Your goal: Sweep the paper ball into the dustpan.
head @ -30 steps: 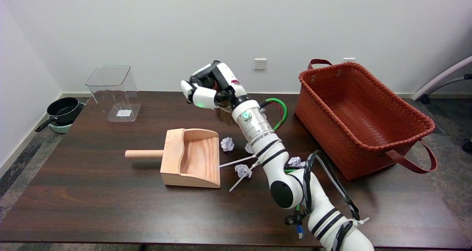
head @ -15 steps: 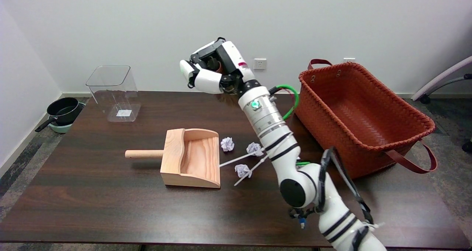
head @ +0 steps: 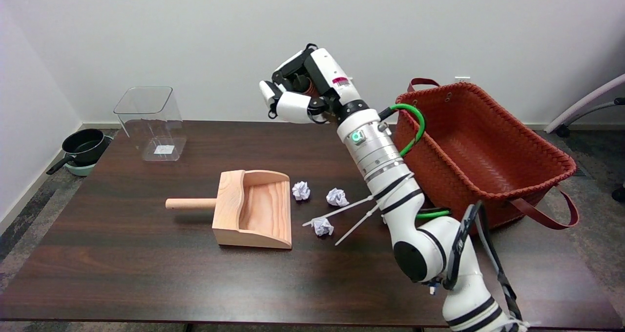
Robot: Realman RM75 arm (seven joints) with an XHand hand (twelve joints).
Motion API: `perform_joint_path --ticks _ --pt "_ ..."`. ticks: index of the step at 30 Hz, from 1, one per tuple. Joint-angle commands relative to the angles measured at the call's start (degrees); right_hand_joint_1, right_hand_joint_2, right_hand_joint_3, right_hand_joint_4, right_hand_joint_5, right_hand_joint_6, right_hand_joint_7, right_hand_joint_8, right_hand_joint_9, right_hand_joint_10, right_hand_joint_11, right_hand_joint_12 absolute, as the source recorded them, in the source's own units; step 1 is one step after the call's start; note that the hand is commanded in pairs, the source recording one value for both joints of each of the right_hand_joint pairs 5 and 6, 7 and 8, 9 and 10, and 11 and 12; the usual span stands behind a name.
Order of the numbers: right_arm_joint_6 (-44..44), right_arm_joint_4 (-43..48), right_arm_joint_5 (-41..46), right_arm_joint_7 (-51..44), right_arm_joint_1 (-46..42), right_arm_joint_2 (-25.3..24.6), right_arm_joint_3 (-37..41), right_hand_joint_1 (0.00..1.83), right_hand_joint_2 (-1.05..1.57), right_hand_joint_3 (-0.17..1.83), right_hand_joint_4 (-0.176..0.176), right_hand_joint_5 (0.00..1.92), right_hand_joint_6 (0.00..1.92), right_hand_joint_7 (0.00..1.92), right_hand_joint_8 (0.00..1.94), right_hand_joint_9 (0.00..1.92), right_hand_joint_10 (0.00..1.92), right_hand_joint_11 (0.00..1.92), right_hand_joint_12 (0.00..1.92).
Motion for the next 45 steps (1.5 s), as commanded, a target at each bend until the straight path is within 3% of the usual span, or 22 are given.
perform_joint_path --ticks 1,7,11,22,29,45 --pt "2.99 -5.92 -18.64 0.07 -5.01 -12.59 7.60 1.08 1.57 1.49 0.000 1.92 1.92 1.92 1.92 1.92 1.92 1.90 1.90" --pt "0.65 -5.63 -13.45 0.07 -5.17 -13.07 9.85 1.07 1.57 1.54 0.000 1.92 1.92 1.92 1.92 1.92 1.92 1.89 1.89" --pt "-9.18 -4.19 -13.37 -0.01 -7.50 -13.32 13.08 1.07 1.57 1.58 0.000 1.92 1.92 1.92 1.92 1.92 1.92 1.89 1.89" --pt "-27.25 0.10 -5.35 -0.17 -12.11 -20.20 21.68 1.08 1.57 1.58 0.000 1.92 1.92 1.92 1.92 1.92 1.92 1.89 1.89" --pt "-41.00 13.68 4.54 -0.25 -9.14 -20.50 22.72 1.09 1.57 1.61 0.000 1.92 1.92 1.92 1.92 1.92 1.92 1.89 1.89" --pt "-68.48 34.66 22.12 -0.33 -2.84 -17.70 22.31 1.09 1.57 1.60 0.000 1.92 1.92 1.92 1.92 1.92 1.92 1.89 1.89"
